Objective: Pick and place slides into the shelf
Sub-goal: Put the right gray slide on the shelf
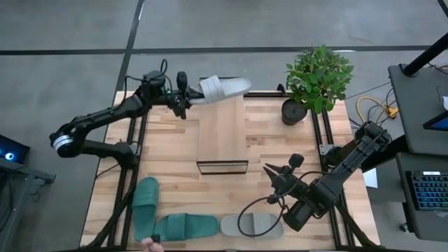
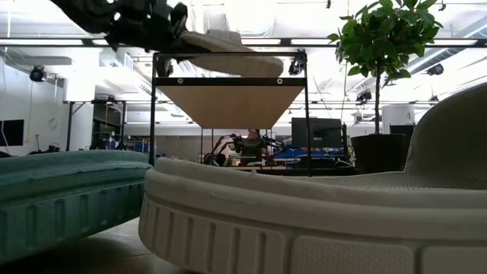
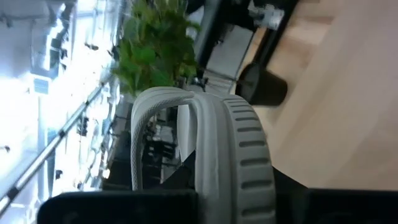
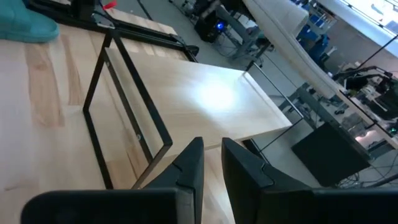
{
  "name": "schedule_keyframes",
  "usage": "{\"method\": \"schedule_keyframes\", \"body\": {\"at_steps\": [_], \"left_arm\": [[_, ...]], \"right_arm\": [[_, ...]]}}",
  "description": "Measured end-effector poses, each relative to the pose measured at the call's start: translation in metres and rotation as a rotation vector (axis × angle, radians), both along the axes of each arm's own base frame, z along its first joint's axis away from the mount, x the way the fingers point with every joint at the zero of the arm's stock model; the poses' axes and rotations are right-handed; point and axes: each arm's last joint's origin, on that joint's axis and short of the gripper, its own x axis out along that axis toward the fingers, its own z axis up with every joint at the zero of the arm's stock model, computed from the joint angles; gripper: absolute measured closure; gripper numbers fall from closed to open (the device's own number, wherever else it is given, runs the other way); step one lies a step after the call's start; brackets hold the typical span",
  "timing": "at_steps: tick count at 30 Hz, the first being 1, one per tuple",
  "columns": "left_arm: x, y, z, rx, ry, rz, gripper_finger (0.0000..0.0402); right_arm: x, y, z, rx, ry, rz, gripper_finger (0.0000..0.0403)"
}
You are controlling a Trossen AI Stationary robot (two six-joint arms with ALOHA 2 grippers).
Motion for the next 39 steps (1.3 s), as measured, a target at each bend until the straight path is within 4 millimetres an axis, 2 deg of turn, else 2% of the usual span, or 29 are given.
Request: {"method": "schedule_keyframes", "body": {"at_steps": [7,14,24,32,39], "left_arm": [[0.006,0.036,-0.002,-0.022,0.016,-0.044,0.0385],[-0.005,0.059,-0.007,-0.077,0.034,-0.041,0.0385],[-0.012,0.06,-0.027,-0.118,0.095,-0.04,0.0385],[-0.006,0.065,-0.041,-0.124,0.11,-0.128,0.0385],[0.002,0.078,-0.051,-0.11,0.133,-0.135,0.0385]], "right_arm": [[0.002,0.001,0.01,-0.054,0.001,0.014,0.0355],[0.003,0.003,0.02,-0.062,-0.014,0.019,0.0355],[0.003,0.003,0.023,-0.105,0.024,0.038,0.0355],[0.003,0.002,0.023,-0.122,0.011,0.031,0.0355],[0.003,0.002,0.023,-0.125,0.013,0.031,0.0355]]}}
